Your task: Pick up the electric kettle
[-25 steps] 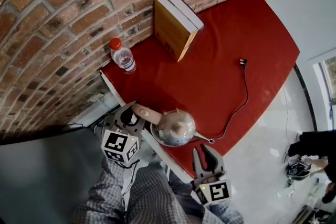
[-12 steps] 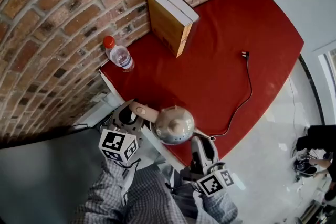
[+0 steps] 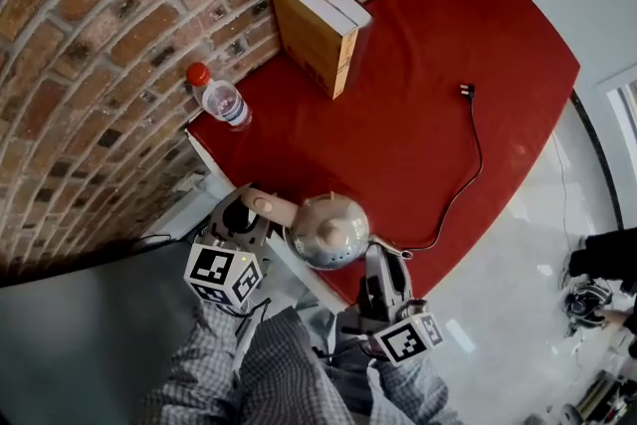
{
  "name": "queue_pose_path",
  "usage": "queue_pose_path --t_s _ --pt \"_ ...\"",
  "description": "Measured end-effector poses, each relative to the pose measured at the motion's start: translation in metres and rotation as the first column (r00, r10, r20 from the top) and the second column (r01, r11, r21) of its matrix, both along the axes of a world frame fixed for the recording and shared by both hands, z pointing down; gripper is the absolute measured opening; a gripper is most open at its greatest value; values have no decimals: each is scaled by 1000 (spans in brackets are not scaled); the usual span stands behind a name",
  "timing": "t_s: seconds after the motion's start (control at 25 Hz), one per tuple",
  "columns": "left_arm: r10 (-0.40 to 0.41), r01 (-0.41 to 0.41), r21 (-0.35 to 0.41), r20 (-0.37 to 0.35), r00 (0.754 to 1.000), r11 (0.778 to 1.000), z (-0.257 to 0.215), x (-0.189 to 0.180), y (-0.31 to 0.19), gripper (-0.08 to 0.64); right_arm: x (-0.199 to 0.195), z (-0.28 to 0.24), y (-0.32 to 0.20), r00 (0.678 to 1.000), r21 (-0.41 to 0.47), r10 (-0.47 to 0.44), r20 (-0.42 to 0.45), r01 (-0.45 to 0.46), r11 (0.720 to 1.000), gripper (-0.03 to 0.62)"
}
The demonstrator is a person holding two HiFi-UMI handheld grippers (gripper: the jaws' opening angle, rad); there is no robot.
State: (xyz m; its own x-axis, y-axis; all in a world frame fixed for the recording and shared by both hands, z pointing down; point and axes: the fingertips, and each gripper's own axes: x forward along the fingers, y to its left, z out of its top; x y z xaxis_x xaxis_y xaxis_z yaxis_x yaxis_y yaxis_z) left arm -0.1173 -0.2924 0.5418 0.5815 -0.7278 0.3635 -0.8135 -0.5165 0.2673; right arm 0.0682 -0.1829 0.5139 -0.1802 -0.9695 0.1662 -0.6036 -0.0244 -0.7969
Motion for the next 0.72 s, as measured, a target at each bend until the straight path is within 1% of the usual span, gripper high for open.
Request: queue_pose_path --t_s 0.12,0.28,0.52,0.72 --pt "-11 11 -4 -9 1000 1000 -1 -2 2 133 1 0 -1 1000 11 4 -4 -4 1000 166" --pt "-38 37 -17 -55 998 999 -4 -5 4 127 2 -2 -4 1000 18 -5 -15 5 1000 156" --pt "-33 33 -7 -47 998 999 -9 -1 3 126 6 -3 -4 999 25 -30 -36 31 999 146" --pt "-46 46 6 -64 997 999 -16 0 4 126 8 -12 -6 997 51 -53 -53 56 997 144"
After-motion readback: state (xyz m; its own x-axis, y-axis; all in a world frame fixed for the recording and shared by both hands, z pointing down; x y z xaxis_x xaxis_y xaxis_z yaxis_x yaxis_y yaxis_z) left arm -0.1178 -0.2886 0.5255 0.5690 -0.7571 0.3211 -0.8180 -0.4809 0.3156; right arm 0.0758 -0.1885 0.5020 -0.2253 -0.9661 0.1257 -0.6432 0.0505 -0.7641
